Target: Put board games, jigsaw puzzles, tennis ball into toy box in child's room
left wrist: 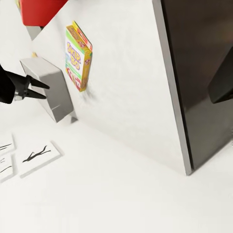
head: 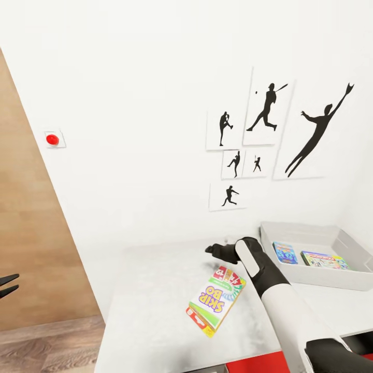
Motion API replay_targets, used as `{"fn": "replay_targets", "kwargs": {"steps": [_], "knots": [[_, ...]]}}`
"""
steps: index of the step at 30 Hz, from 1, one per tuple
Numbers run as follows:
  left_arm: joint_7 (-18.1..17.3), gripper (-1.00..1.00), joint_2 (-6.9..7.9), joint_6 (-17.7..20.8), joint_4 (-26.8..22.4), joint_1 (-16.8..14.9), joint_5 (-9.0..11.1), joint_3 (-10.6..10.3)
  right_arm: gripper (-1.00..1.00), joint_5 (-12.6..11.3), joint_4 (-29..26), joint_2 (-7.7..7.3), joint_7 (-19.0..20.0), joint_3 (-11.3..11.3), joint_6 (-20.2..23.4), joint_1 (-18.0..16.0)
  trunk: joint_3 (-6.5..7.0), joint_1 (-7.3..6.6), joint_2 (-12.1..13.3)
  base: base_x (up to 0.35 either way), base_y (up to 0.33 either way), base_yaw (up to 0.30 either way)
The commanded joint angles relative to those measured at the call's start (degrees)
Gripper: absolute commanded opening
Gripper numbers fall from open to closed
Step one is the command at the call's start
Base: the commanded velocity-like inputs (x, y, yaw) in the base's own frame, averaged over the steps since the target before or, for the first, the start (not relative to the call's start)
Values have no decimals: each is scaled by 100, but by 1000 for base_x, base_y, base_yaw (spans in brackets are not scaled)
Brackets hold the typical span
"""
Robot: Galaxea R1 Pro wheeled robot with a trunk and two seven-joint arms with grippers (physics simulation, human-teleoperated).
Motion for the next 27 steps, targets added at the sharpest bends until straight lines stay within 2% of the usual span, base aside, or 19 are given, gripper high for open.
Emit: {"fn": "replay_targets", "kwargs": {"steps": [1,5,14,19,27], "knots": [[-20,100,3,61,4,-5,16,-16,100,-63,23,-3,-111,11,10,-19,-10,2,-8,0,11,0],[-20,100,3,61,4,-5,16,-19,100,-60,96,-45,-282,13,8,-54,-10,2,-8,0,6,0],[-20,100,0,61,1,-5,16,-17,100,-35,123,-83,-356,41,-8,-65,-10,2,-8,0,1,0],[-20,100,-4,61,-3,-5,16,-18,100,-24,128,-103,-370,45,-198,-66,-10,2,-8,0,0,0],[-20,100,-6,61,-5,-5,16,-17,100,121,134,-131,-382,36,-377,-78,-10,2,-8,0,0,0]]}}
